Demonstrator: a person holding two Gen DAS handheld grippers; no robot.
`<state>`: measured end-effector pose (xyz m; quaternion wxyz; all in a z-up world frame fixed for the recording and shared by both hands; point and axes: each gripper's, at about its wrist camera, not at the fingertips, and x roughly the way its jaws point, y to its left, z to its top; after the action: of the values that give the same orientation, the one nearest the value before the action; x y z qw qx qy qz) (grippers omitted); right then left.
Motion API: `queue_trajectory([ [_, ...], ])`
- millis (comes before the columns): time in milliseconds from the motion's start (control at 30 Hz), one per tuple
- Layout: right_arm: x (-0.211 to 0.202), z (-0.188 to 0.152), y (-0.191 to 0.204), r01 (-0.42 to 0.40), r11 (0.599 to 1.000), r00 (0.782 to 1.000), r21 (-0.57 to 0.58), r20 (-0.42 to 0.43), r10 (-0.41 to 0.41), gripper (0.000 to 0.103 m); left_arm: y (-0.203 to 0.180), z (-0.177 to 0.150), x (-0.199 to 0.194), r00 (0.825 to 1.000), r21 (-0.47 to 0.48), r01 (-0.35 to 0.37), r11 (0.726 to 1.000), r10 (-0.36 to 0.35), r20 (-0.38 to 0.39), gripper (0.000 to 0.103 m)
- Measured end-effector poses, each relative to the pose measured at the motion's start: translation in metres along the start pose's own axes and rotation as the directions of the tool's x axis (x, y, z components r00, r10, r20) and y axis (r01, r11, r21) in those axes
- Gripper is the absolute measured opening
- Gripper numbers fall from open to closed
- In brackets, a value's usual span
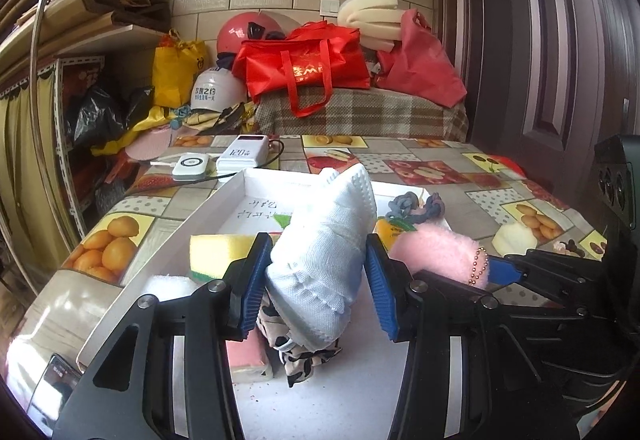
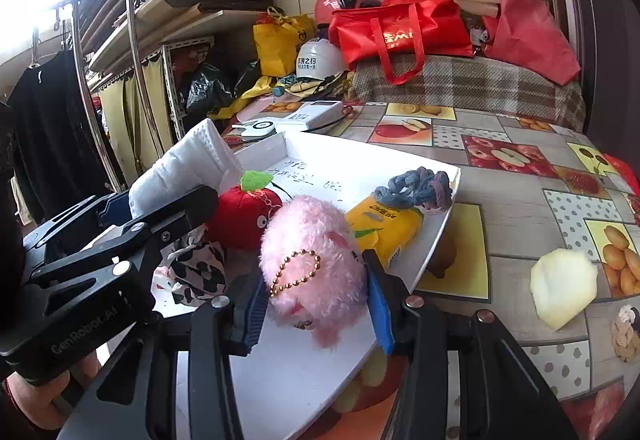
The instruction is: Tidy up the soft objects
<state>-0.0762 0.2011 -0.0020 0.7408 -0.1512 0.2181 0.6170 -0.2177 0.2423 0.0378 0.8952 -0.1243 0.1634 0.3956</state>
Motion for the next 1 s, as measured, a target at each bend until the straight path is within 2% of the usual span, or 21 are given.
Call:
queue_trajectory([
  [200,-0.005,-0.001,-0.002,0.013,1.000,1.000,0.016,0.021,-0.014,0.046,0.001,-0.001,-0.001,1.000,-0.010,-0.026,1.000,0.026,0.005,0.049],
  [333,-0.003,-0.001,-0.002,0.002,1.000,1.000,0.014,0.018,-0.002,0.048,0.008,-0.001,-0.002,0.999,-0.044,-0.048,0.998,0.048,0.009,0.063],
  [400,-0.003,-0.001,0.000,-0.003,1.000,1.000,0.005,0.013,0.003,0.067,0.014,-0.001,-0.005,0.998,-0.076,-0.057,0.995,0.059,0.022,0.079],
  [433,-0.003,-0.001,0.001,0.004,1.000,1.000,-0.001,0.017,-0.004,0.087,0.018,-0.001,-0.008,0.997,-0.094,-0.060,0.994,0.064,0.033,0.085],
  [467,-0.004,-0.001,0.002,0.009,1.000,1.000,-0.008,0.023,-0.009,0.093,0.021,-0.002,-0.010,0.996,-0.113,-0.067,0.991,0.073,0.044,0.094],
  [500,-0.006,-0.001,0.003,0.013,1.000,0.999,-0.015,0.030,-0.013,0.094,0.026,-0.002,-0.012,0.995,-0.136,-0.076,0.988,0.084,0.053,0.103],
  [567,-0.007,-0.001,0.006,0.024,0.999,0.999,-0.030,0.039,-0.023,0.103,0.032,-0.002,-0.014,0.994,-0.169,-0.086,0.982,0.097,0.059,0.103],
  [733,-0.007,-0.001,0.006,0.031,0.999,0.999,-0.031,0.042,-0.030,0.103,0.041,-0.004,-0.014,0.994,-0.221,-0.088,0.971,0.101,0.048,0.103],
  [1000,-0.006,0.000,-0.003,0.036,0.999,0.999,0.018,0.030,-0.037,0.103,0.043,-0.004,-0.014,0.994,-0.222,-0.086,0.971,0.099,0.048,0.103],
])
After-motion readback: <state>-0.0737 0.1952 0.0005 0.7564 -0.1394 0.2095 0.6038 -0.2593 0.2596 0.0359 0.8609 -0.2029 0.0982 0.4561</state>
